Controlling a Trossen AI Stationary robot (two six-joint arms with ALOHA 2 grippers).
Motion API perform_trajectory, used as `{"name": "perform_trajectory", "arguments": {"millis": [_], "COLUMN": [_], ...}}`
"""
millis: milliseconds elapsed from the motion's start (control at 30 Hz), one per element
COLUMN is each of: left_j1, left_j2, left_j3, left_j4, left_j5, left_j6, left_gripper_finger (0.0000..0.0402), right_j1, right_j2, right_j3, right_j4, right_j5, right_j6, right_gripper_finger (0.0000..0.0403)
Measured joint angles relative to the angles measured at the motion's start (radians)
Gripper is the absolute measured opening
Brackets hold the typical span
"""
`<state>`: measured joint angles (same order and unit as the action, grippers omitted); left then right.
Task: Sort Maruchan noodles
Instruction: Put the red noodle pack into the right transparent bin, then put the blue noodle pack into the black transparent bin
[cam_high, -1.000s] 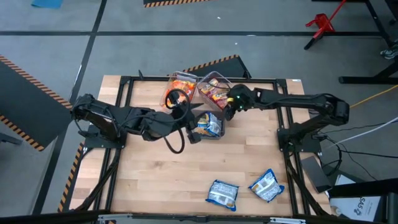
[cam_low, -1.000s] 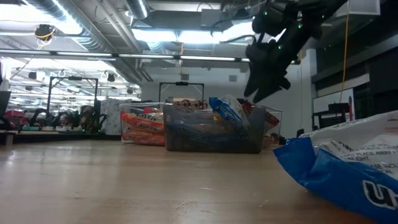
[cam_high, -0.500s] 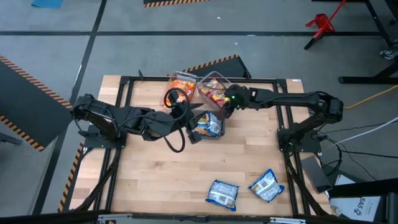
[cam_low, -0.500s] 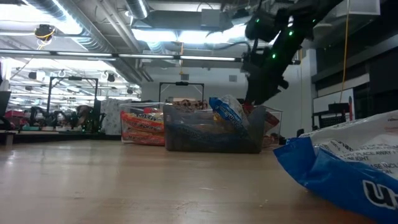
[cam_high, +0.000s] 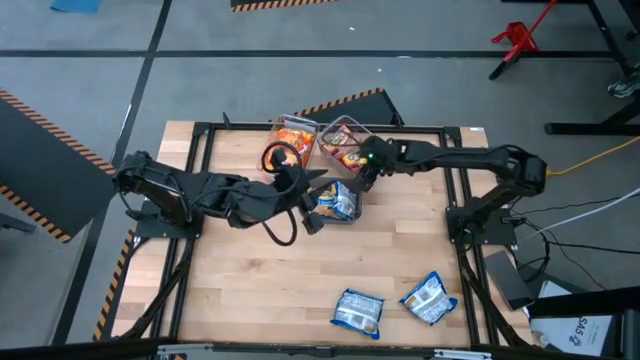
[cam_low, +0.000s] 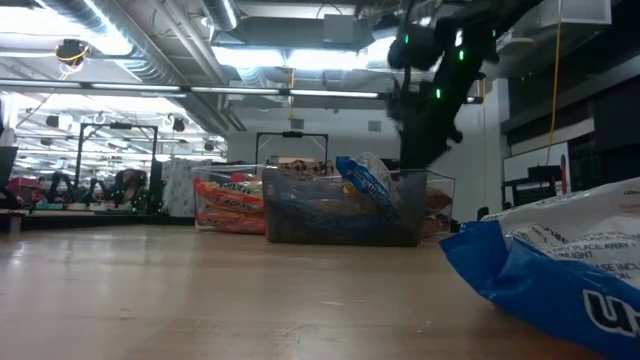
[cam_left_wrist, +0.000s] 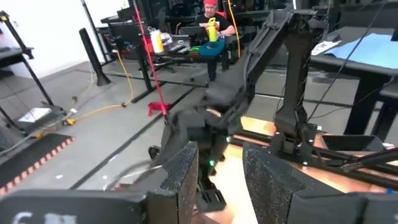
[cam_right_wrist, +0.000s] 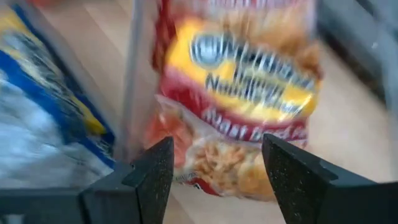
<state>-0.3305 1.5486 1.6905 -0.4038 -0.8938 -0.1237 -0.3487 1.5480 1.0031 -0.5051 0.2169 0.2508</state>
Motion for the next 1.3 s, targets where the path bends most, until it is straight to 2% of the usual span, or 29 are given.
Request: {"name": "perform_trajectory", "arguments": {"millis": [100, 300, 400, 533, 733, 967, 1167, 1300], "left_j1": [0.000, -0.001, -0.003, -0.021, -0.079, -0.134, -0.187, -0.202], "left_j2": [-0.013, -0.056, -0.084, -0.110, -0.112, -0.106, -0.105, -0.101], "left_j3": [-0.001, -0.001, -0.001, -0.001, -0.001, -0.001, -0.007, -0.040], "left_j4": [-0.009, -0.048, -0.108, -0.210, -0.265, -0.261, -0.257, -0.263], "left_j5": [0.040, 0.085, 0.172, 0.254, 0.281, 0.279, 0.278, 0.276], "left_j6": [-0.009, -0.067, -0.135, -0.234, -0.270, -0.313, -0.325, -0.349], "left_gripper_finger": [0.0120, 0.0120, 0.0120, 0.0120, 0.0120, 0.0120, 0.0120, 0.0120], "right_j1": [0.001, 0.002, 0.002, 0.031, 0.176, 0.456, 0.713, 0.848], "right_j2": [-0.051, -0.168, -0.234, -0.348, -0.530, -0.695, -0.702, -0.665], "right_j3": [0.064, 0.221, 0.280, 0.279, 0.139, -0.124, -0.332, -0.413], "right_j4": [-0.066, -0.310, -0.456, -0.577, -0.648, -0.551, -0.417, -0.305], "right_j5": [0.002, -0.023, -0.081, -0.126, -0.154, -0.151, -0.177, -0.195], "right_j6": [-0.023, -0.042, -0.019, 0.064, 0.292, 0.674, 0.884, 0.987], "right_gripper_finger": [0.0230, 0.0230, 0.0230, 0.0230, 0.0230, 0.0230, 0.0230, 0.0230]}}
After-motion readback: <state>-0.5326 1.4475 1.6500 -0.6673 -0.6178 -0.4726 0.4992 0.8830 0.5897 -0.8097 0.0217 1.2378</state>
